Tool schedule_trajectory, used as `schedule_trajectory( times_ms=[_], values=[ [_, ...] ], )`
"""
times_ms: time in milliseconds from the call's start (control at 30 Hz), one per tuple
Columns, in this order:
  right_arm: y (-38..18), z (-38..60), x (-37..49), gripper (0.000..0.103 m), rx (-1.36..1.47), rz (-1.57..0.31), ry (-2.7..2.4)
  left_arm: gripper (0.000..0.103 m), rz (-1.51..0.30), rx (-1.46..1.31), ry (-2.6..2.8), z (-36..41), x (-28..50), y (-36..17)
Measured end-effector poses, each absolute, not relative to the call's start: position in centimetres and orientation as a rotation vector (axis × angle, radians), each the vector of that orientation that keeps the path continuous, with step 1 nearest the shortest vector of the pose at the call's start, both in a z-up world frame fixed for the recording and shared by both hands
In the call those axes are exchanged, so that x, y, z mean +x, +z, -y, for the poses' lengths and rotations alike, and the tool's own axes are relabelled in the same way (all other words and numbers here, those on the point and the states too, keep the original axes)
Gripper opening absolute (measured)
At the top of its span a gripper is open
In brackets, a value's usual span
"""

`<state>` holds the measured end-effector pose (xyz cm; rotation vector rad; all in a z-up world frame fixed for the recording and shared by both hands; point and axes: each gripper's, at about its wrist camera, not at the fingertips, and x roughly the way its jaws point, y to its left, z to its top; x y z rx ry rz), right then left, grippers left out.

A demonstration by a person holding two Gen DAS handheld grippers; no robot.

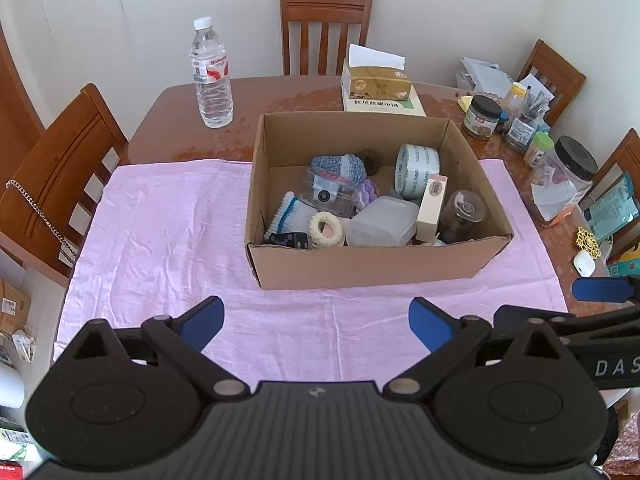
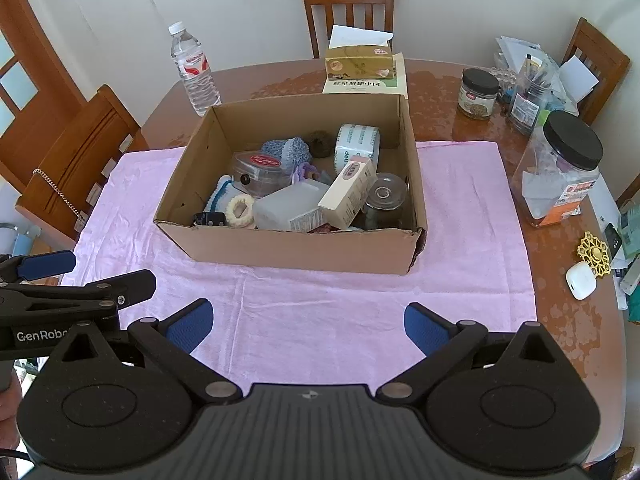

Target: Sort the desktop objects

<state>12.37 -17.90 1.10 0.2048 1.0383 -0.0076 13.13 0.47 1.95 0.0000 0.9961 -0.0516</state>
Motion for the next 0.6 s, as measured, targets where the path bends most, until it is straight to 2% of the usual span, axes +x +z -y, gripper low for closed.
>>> schedule_trajectory(
  times_ms=[600],
  values=[
    [1.11,18.11,12.21,0.103,0.207,-1.040,-0.006,0.098,-1.005,-0.003,-0.048,-0.20,12.98,1.82]
  ],
)
